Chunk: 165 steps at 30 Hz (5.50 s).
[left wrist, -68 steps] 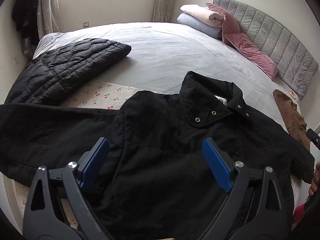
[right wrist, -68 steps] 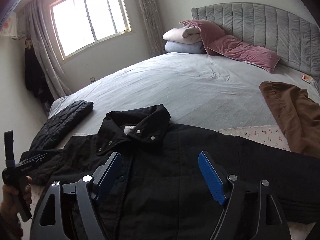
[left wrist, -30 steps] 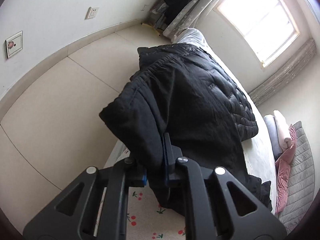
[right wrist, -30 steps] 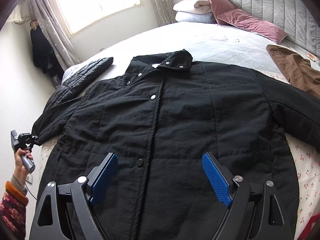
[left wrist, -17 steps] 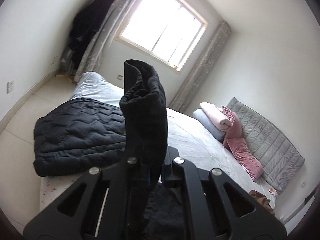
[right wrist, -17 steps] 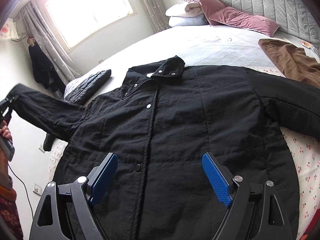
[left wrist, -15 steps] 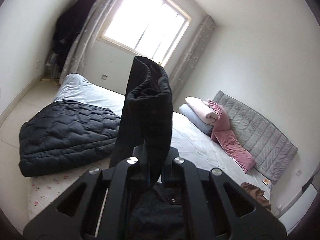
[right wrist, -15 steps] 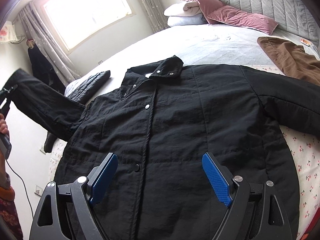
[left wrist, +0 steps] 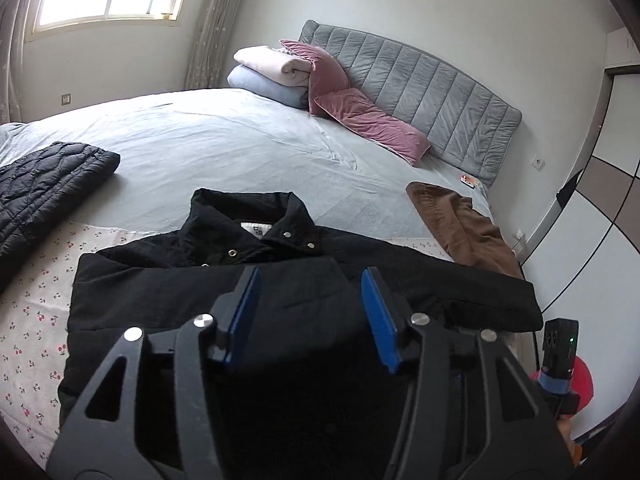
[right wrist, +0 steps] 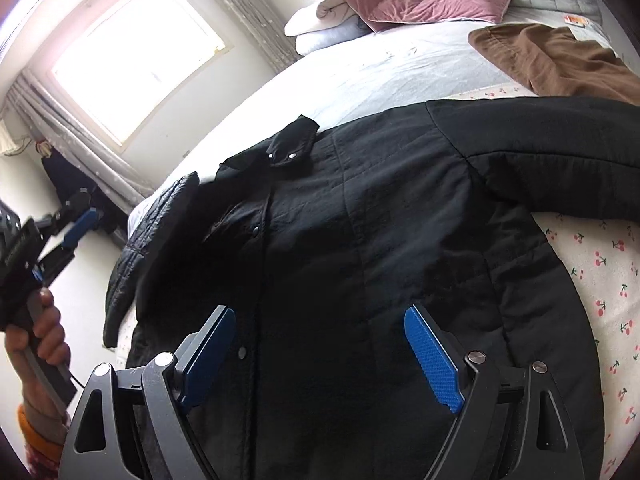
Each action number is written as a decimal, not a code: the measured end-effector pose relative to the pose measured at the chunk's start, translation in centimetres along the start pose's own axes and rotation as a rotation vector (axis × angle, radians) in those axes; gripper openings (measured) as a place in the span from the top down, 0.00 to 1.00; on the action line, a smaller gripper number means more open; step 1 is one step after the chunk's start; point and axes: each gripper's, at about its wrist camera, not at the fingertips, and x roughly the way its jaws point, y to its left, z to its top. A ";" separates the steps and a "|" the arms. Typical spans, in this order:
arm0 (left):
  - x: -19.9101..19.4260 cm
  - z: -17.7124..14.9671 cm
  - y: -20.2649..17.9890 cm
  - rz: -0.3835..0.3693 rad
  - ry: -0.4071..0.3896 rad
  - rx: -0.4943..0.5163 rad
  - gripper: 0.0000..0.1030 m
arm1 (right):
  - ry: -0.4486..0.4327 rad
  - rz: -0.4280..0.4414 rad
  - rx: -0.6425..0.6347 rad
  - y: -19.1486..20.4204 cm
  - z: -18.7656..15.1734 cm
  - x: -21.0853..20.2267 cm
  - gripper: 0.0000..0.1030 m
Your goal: Fold large clothes
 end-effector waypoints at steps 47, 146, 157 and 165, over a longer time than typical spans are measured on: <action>-2.7 -14.0 3.0 0.173 0.283 -0.331 0.04 | -0.313 -0.370 0.429 -24.4 1.8 -14.8 0.24; -9.2 -16.4 0.5 0.126 0.304 0.023 0.15 | 0.048 -0.118 -0.168 -9.8 -2.1 -13.6 0.28; -17.2 -22.0 5.2 0.248 0.400 0.010 0.07 | 0.125 -0.110 -0.124 -13.7 -9.9 -15.9 0.22; -19.0 -25.7 10.6 0.100 0.402 -0.151 0.07 | 0.126 -0.055 -0.041 -17.2 -12.5 -16.2 0.22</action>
